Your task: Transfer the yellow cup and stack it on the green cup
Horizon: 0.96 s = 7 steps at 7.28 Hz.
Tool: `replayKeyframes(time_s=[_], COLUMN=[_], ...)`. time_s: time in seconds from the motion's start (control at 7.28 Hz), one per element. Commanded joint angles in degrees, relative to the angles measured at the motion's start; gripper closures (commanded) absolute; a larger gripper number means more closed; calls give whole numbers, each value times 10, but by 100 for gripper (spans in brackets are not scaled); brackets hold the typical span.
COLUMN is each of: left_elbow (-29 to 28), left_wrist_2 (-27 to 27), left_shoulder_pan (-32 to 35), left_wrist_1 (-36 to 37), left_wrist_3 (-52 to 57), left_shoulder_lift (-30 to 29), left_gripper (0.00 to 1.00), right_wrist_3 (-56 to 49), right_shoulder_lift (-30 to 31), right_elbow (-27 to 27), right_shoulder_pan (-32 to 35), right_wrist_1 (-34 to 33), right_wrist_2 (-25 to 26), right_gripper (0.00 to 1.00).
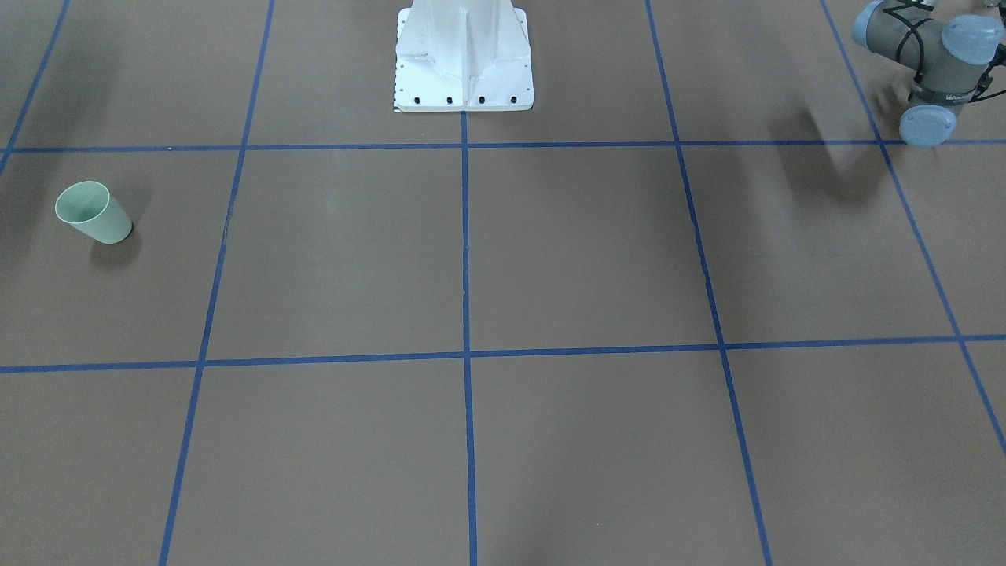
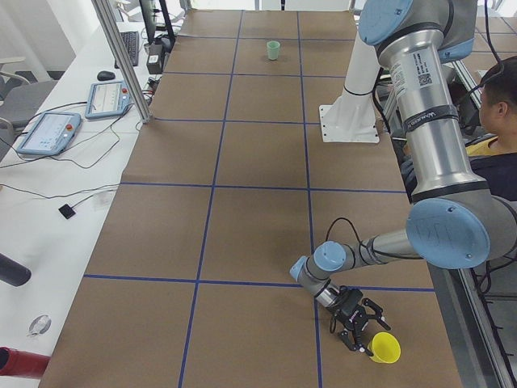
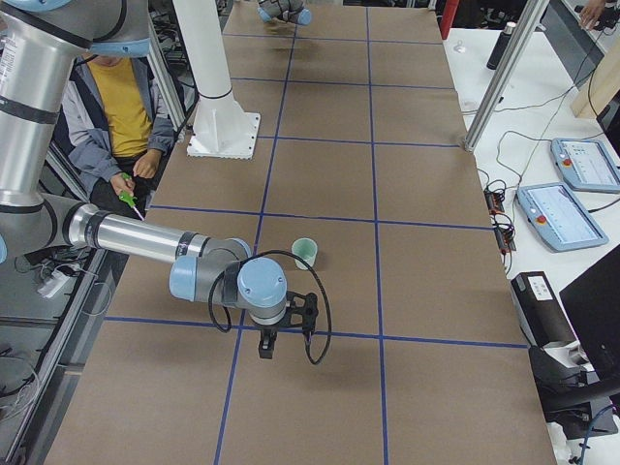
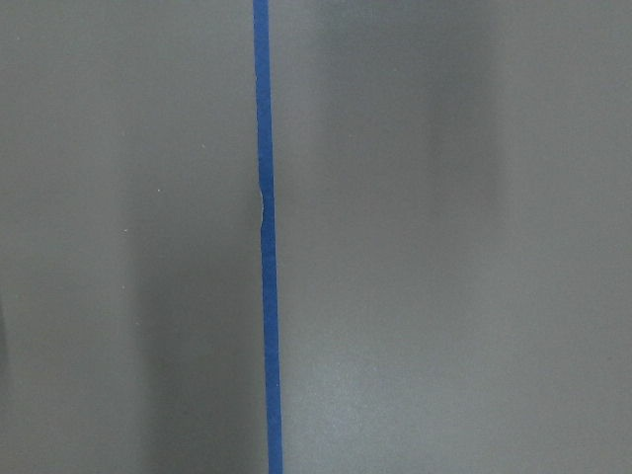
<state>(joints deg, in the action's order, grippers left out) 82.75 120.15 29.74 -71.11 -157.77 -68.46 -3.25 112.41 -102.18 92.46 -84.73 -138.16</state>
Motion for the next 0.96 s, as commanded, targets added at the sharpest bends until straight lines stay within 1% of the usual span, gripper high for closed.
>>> replayKeyframes(time_s=[0.0,0.27,0.41,0.55,0.69,0.82], left_elbow=[-30,-64,-64,-64,-64,-64], left_wrist_2=[0,0,0,-1,-1,-1], left_shoulder_pan=[-1,-2,-3,-6,-7,-10], left_wrist_1=[-27,-56,-55,-54,-54,-55], left_wrist_3=[1,1,-1,-3,-3,-3], left_shoulder_lift=[0,0,-1,-2,-4,-4], left_gripper=[0,0,3,21,53,65], right_wrist_3=[0,-1,-1,-2,-2,-2], right_shoulder_lift=[0,0,0,0,0,-1], right_elbow=[0,0,0,0,0,0], right_shoulder_pan=[0,0,0,0,0,0], right_wrist_1=[3,3,3,3,3,3], right_wrist_2=[0,0,0,0,0,0], right_gripper=[0,0,0,0,0,0])
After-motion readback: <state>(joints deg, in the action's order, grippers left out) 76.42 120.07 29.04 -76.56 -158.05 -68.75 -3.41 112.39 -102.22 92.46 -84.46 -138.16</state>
